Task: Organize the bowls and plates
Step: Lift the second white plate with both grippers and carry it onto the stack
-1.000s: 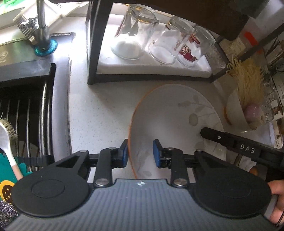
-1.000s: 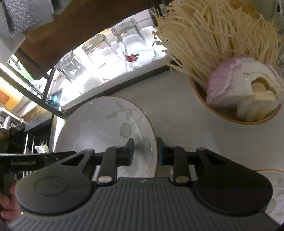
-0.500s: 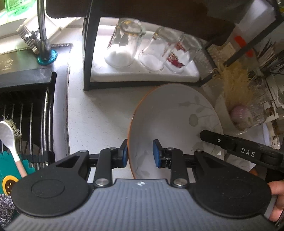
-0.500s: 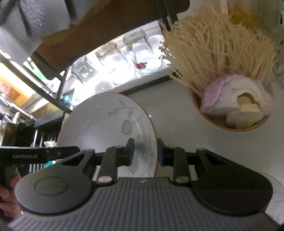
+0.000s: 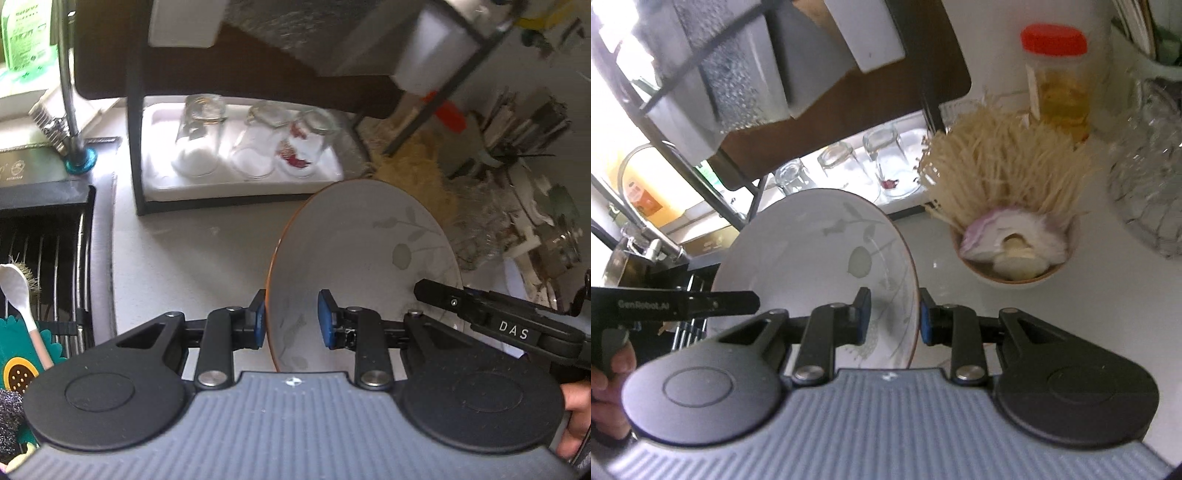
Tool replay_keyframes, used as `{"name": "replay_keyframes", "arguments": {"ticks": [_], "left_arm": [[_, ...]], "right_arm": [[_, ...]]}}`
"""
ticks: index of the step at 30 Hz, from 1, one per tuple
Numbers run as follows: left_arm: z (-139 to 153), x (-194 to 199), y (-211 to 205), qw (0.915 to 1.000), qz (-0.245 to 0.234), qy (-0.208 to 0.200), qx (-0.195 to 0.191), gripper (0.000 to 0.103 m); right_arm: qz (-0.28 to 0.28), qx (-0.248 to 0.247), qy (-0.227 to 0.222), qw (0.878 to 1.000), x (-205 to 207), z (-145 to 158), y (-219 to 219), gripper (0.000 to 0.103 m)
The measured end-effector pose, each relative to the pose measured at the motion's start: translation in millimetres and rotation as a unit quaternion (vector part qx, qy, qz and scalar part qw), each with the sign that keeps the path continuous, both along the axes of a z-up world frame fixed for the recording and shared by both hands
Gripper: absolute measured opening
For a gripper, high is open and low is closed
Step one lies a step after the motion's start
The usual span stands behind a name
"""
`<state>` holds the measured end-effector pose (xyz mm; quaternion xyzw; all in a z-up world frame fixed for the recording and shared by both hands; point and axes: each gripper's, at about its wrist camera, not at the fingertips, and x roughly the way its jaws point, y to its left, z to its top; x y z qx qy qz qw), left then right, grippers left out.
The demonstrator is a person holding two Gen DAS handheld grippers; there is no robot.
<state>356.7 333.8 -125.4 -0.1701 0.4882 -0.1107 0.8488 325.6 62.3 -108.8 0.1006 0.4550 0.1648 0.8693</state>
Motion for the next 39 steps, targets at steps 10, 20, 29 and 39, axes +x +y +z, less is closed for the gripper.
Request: {"name": "replay_keyframes", "arguments": {"ticks": [10, 20, 29, 39], "left_arm": [[12, -22, -49, 0.9997, -0.022, -0.003, 0.012, 0.032], [-5, -33, -93, 0.9977, -0.057, 0.021, 0.029, 0.032], [-38, -37, -138, 0.9934, -0.081, 0.077, 0.024, 0.032], [-48, -30, -165, 0.9888, -0.095, 0.086, 0.078, 0.032]], "right_arm": [[-0.024, -0.007, -0.003, 1.0, -37, 2, -38, 0.03], [-0.022, -0.023, 0.025, 0.999, -57, -12, -74, 0.03], [-0.059, -0.042, 0.043, 0.996, -64, -29, -110, 0.03], [-0.058, -0.034, 0.065, 0.996, -61, -51, -120, 0.03]]}}
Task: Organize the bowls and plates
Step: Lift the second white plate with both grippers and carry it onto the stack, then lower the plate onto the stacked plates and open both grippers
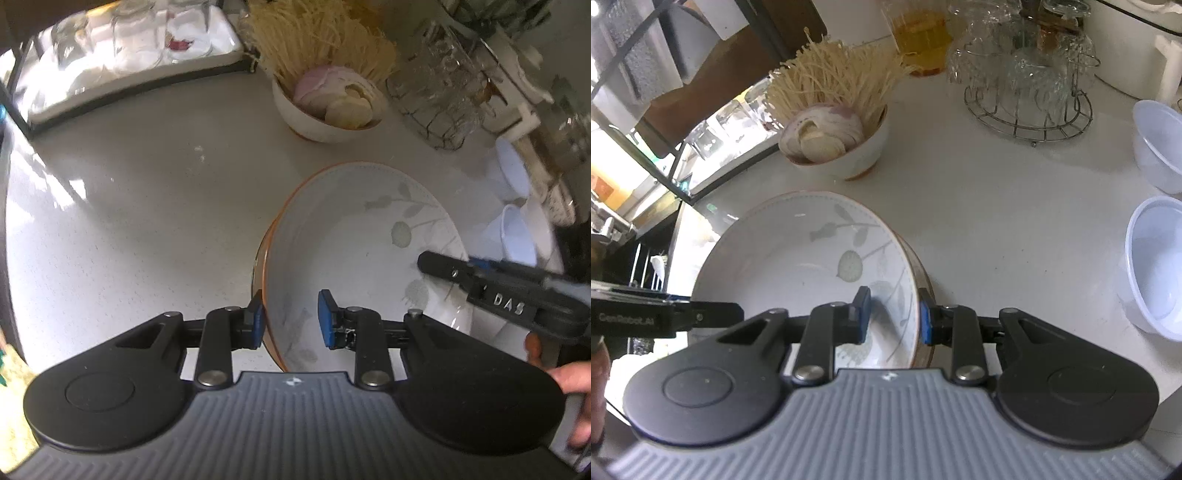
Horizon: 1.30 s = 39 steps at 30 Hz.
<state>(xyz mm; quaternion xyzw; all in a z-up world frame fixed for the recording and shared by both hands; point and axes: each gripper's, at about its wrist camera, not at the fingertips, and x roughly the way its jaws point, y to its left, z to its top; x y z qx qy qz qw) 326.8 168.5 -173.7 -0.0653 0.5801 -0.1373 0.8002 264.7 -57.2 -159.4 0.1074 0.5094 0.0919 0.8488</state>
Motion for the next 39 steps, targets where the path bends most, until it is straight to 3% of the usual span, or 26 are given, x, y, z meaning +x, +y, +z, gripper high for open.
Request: {"name": "replay_keyframes", "arguments": {"ticks": [11, 17, 23, 26, 34, 39], "left_arm": [[-11, 8, 4, 0.9993, 0.008, 0.022, 0.03, 0.033], [-14, 14, 13, 0.9992, 0.023, 0.031, 0.006, 0.035], [-6, 14, 31, 0.9972, 0.043, 0.038, -0.047, 0.04], [4, 13, 47, 0.9948, 0.059, 0.03, -0.077, 0.042], [27, 11, 55, 0.9947, 0.065, -0.013, -0.079, 0.042], [46, 1, 49, 0.9926, 0.058, -0.071, -0.08, 0.042]], "right_arm": [[0.019, 0.013, 0.013, 1.0, 11, -16, 5, 0.031], [0.022, 0.017, 0.01, 1.0, 14, -17, 8, 0.031], [0.016, 0.022, 0.011, 1.0, 14, -18, 6, 0.031], [0.008, 0.024, 0.011, 1.0, 13, -18, 7, 0.03], [-0.013, -0.002, -0.007, 1.0, 9, -11, 9, 0.031], [-0.029, -0.007, -0.026, 0.999, 3, 0, 3, 0.031]]}}
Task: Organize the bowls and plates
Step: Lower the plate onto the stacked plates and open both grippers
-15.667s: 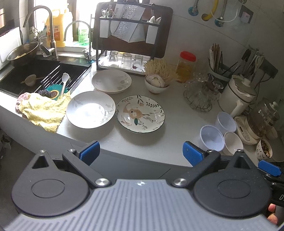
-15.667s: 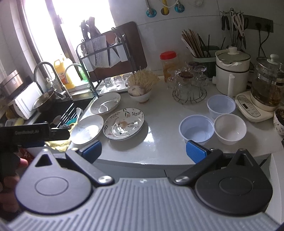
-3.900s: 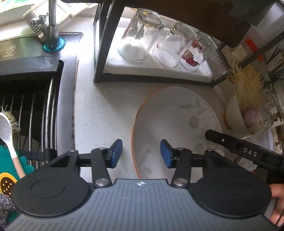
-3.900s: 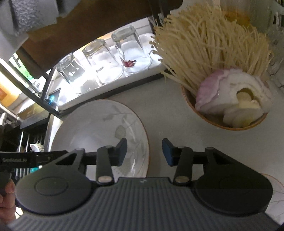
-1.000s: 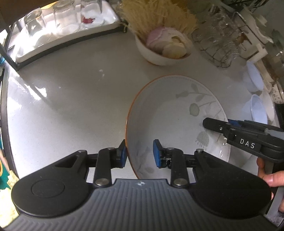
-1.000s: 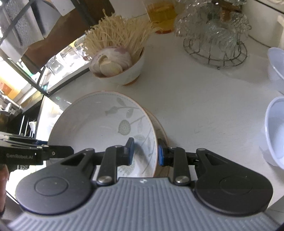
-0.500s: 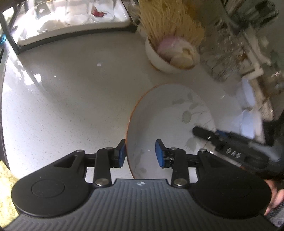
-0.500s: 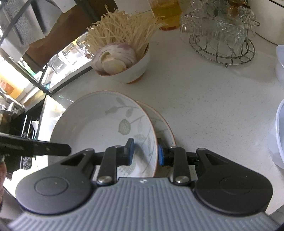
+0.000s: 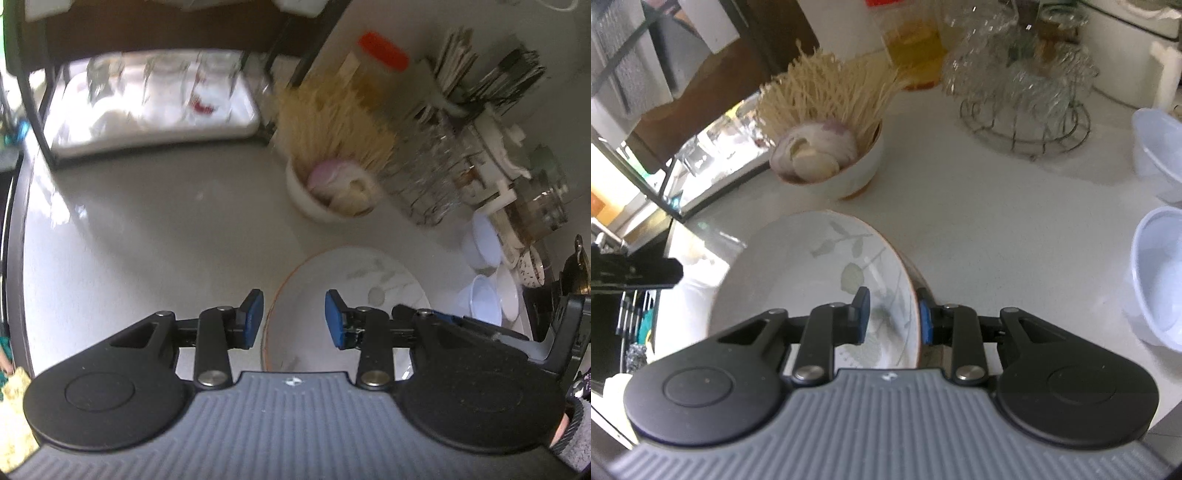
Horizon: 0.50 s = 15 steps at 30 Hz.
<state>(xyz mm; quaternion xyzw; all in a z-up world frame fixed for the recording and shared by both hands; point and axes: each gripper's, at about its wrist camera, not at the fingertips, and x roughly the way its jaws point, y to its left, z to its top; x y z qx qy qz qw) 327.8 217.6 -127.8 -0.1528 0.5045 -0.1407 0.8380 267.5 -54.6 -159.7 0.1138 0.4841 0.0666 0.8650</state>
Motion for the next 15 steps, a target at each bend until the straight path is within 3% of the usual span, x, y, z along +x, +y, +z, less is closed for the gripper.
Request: {"name": "replay_keyframes", "arguments": {"ticks": [2, 4, 9, 15], "left_arm": [[3, -2, -3, 0.9999, -0.002, -0.007, -0.007, 0.042], [4, -3, -7, 0.9998, -0.007, -0.011, -0.015, 0.042], [6, -7, -9, 0.9995, -0.015, -0.018, -0.023, 0.042], [26, -14, -11, 0.9985, -0.023, -0.047, -0.015, 0.042]], "right_arm": [[-0.004, 0.002, -0.006, 1.0, -3, 3, -3, 0.035], [-0.01, -0.016, -0.006, 1.0, -5, 4, -1, 0.05], [-0.005, -0.021, -0.028, 0.999, -6, 14, 1, 0.048], [-0.027, -0.028, -0.074, 0.996, -11, 46, 1, 0.048]]}}
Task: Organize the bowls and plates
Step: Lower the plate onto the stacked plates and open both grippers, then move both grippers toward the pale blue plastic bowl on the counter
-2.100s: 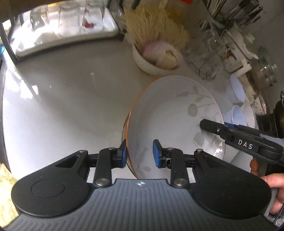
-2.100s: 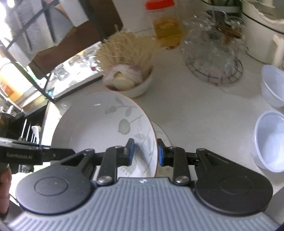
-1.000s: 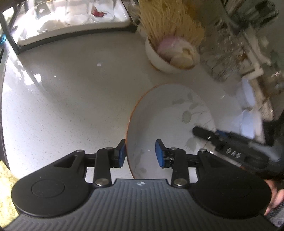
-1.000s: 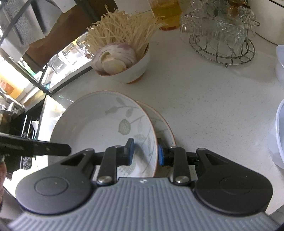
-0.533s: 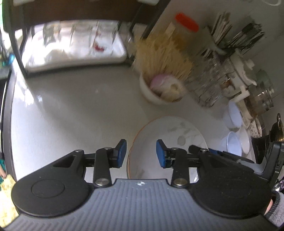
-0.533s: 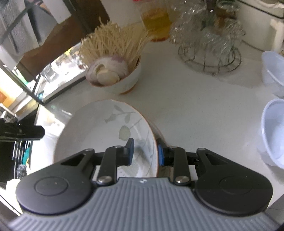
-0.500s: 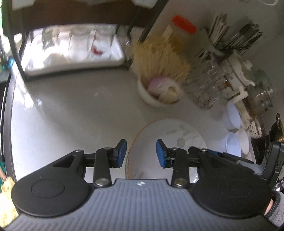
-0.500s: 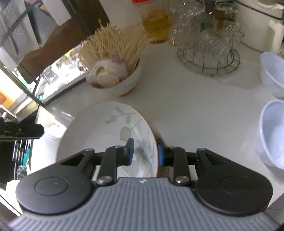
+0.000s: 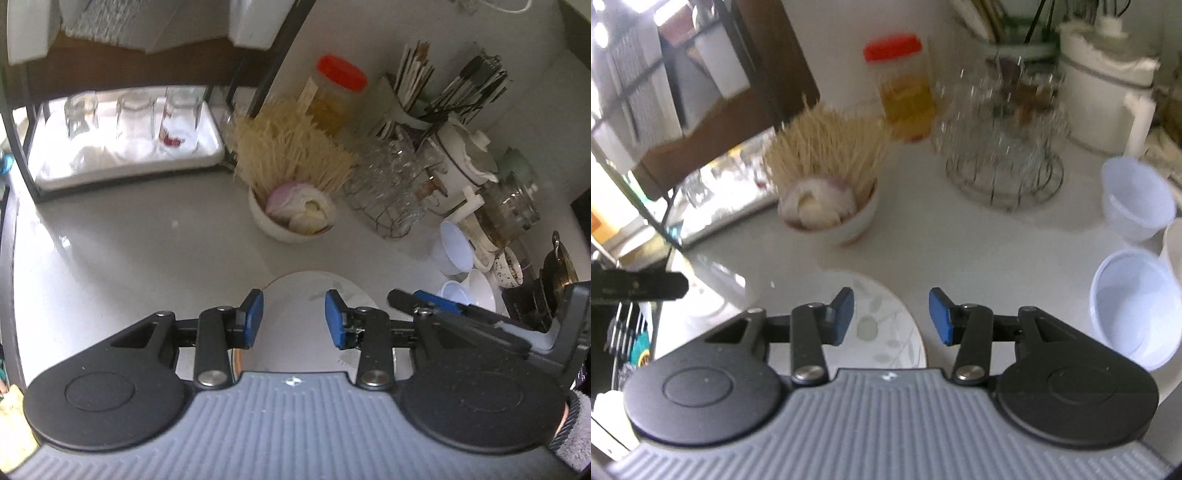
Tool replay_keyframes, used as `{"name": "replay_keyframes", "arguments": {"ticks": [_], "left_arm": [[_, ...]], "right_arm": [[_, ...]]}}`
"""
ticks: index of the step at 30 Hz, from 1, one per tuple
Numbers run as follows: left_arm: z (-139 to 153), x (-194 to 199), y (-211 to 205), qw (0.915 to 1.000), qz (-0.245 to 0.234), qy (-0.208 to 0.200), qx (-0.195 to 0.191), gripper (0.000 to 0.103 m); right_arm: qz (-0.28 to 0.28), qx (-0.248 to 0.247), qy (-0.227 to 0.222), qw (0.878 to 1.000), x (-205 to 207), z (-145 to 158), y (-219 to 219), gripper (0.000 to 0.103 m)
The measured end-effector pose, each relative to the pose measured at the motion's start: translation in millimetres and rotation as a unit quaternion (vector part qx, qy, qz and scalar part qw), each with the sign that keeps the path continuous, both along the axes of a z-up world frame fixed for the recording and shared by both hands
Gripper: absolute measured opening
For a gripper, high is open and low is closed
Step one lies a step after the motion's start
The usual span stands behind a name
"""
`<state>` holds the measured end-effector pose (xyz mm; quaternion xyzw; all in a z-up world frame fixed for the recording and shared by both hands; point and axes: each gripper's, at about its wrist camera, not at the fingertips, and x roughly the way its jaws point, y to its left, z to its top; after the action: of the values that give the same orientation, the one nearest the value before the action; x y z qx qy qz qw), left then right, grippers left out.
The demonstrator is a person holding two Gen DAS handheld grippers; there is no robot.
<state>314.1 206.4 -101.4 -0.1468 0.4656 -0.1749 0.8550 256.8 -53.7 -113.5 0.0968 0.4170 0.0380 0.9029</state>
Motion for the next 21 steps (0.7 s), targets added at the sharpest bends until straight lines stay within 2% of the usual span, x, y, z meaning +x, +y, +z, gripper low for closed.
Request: {"name": "replay_keyframes", "arguments": {"ticks": [6, 10, 13, 15, 21], "left_arm": [[29, -9, -10, 0.9996, -0.002, -0.029, 0.006, 0.042], [47, -15, -22, 0.9995, 0.006, -0.03, 0.002, 0.042], [61, -24, -39, 0.9984, 0.019, -0.053, 0.009, 0.042], [69, -33, -53, 0.9972, 0.035, -0.066, 0.005, 0.042], [72, -49, -95, 0.9965, 0.061, -0.055, -0.012, 0.043]], "right_arm": [[-0.009, 0.017, -0.046, 0.999, -15, 47, -7, 0.048], [0.014, 0.019, -0.069, 0.997, -27, 73, -14, 0.048], [0.036, 0.024, -0.079, 0.996, -36, 90, -32, 0.048], [0.052, 0.024, -0.084, 0.995, -41, 98, -44, 0.048], [0.079, 0.0, -0.092, 0.993, -51, 106, -76, 0.048]]}}
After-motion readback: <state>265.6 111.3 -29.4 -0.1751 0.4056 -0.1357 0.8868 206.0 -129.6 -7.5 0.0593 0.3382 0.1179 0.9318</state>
